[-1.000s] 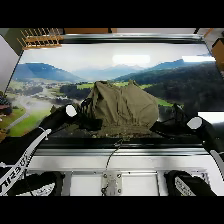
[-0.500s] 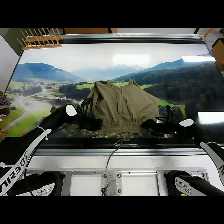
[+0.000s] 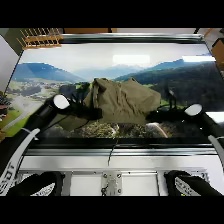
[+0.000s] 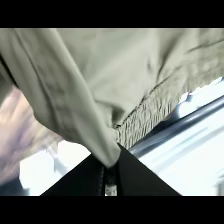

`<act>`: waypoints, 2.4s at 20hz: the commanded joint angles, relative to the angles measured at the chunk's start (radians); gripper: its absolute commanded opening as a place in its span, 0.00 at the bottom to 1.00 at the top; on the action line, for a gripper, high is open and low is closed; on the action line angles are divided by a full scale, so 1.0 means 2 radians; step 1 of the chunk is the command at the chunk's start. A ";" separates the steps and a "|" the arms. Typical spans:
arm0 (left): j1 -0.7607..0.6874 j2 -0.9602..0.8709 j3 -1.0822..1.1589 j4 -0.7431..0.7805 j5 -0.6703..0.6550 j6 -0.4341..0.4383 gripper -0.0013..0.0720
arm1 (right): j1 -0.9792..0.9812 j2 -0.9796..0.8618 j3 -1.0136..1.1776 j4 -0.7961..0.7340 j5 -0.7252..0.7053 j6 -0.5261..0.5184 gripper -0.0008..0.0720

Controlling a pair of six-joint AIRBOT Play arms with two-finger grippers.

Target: Fold the clothes and pants, and hang the long-sleeved shirts on hangers.

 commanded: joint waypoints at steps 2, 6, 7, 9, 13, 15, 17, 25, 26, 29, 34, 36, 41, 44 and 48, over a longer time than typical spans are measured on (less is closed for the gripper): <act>-0.001 0.093 0.178 -0.073 -0.011 -0.002 0.04 | 0.000 0.077 0.265 -0.136 0.132 0.070 0.03; -0.057 0.131 0.357 -0.081 0.089 -0.001 0.04 | 0.002 0.099 0.519 -0.105 0.108 0.121 0.03; -0.075 0.132 0.397 -0.081 0.117 0.009 0.04 | 0.002 0.098 0.572 -0.086 0.098 0.124 0.03; -0.106 0.129 0.464 -0.071 0.160 0.026 0.04 | 0.002 0.099 0.645 -0.041 0.070 0.126 0.03; -0.166 0.098 0.561 -0.030 0.200 0.028 0.04 | 0.002 0.121 0.672 0.035 0.016 0.126 0.03; -0.178 0.096 0.565 -0.030 0.213 0.029 0.04 | 0.001 0.130 0.671 0.034 0.024 0.132 0.03; -0.178 0.116 0.515 -0.023 0.226 0.033 0.04 | 0.001 0.134 0.667 0.030 0.055 0.140 0.03; -0.093 0.170 0.175 0.162 0.119 -0.139 0.04 | 0.002 0.137 0.353 -0.072 0.195 0.154 0.03; -0.081 0.165 0.126 0.162 0.103 -0.139 0.04 | 0.006 0.139 0.282 -0.074 0.172 0.136 0.03; -0.079 0.145 -0.007 0.142 0.091 -0.138 0.04 | 0.018 0.141 0.092 -0.099 0.101 0.111 0.03; -0.130 0.086 -0.132 0.094 0.096 -0.137 0.04 | 0.019 0.141 -0.088 -0.102 0.074 0.112 0.04; -0.146 0.068 -0.136 0.095 0.091 -0.137 0.04 | 0.019 0.143 -0.089 -0.102 0.093 0.111 0.04; -0.149 0.073 -0.136 0.099 0.092 -0.137 0.04 | -0.006 0.165 -0.068 -0.123 0.155 0.112 0.80; -0.149 0.093 -0.136 0.101 0.094 -0.137 0.04 | -0.037 0.189 -0.067 -0.125 0.180 0.112 0.80; -0.149 0.100 -0.136 0.101 0.093 -0.137 0.04 | -0.057 0.224 -0.067 -0.122 0.196 0.120 0.80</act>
